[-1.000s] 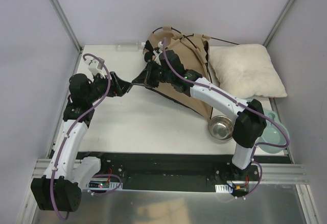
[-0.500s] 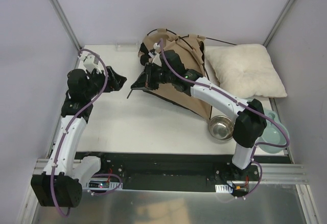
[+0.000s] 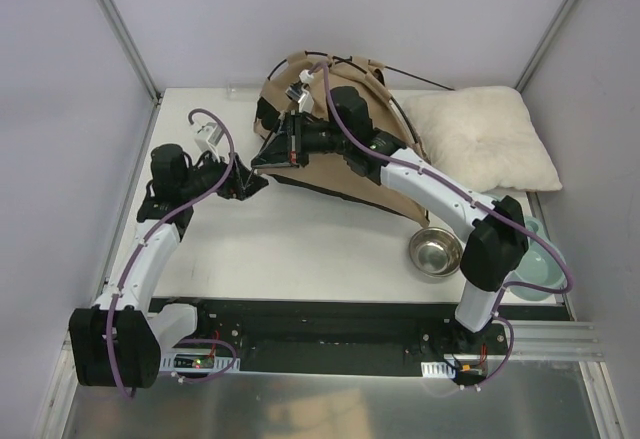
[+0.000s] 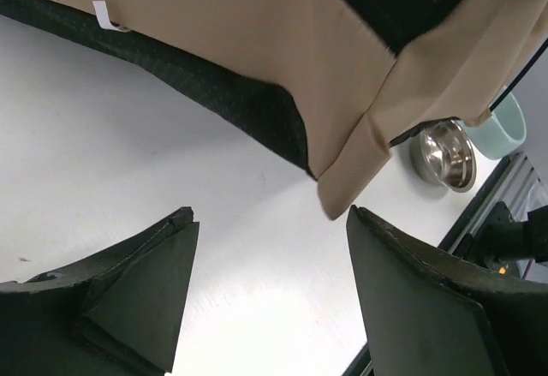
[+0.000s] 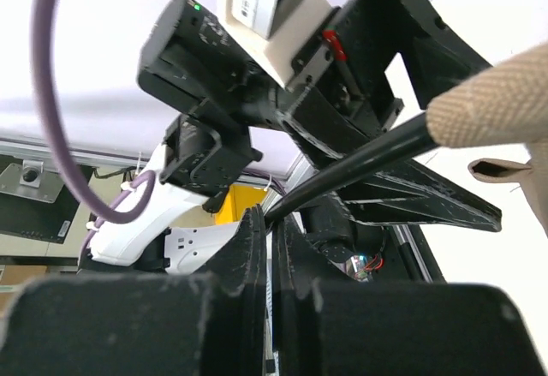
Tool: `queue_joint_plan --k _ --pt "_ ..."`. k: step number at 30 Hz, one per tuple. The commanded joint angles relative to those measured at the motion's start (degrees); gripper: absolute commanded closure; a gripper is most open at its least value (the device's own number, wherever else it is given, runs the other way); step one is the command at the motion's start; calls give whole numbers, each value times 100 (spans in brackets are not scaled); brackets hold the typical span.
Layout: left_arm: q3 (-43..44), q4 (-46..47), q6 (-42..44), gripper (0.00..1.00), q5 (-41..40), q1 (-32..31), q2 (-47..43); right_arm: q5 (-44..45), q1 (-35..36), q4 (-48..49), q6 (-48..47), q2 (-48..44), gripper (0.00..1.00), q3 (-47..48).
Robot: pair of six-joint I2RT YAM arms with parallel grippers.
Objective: Set up the pet tent
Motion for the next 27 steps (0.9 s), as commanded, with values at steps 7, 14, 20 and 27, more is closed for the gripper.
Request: queue_joint_plan --k 7,14,20,27 --pt "-1013 3459 -583 33 127 23 131 -430 -76 915 234 -195 100 345" --pt "-995 3891 -539 36 302 -171 299 -342 -93 915 251 -160 100 354" --pt "-1057 4007 -540 34 627 -171 132 -219 -163 915 304 -134 100 293" --pt "-899 2454 452 31 1110 -179 -360 -122 -242 923 374 -125 100 258"
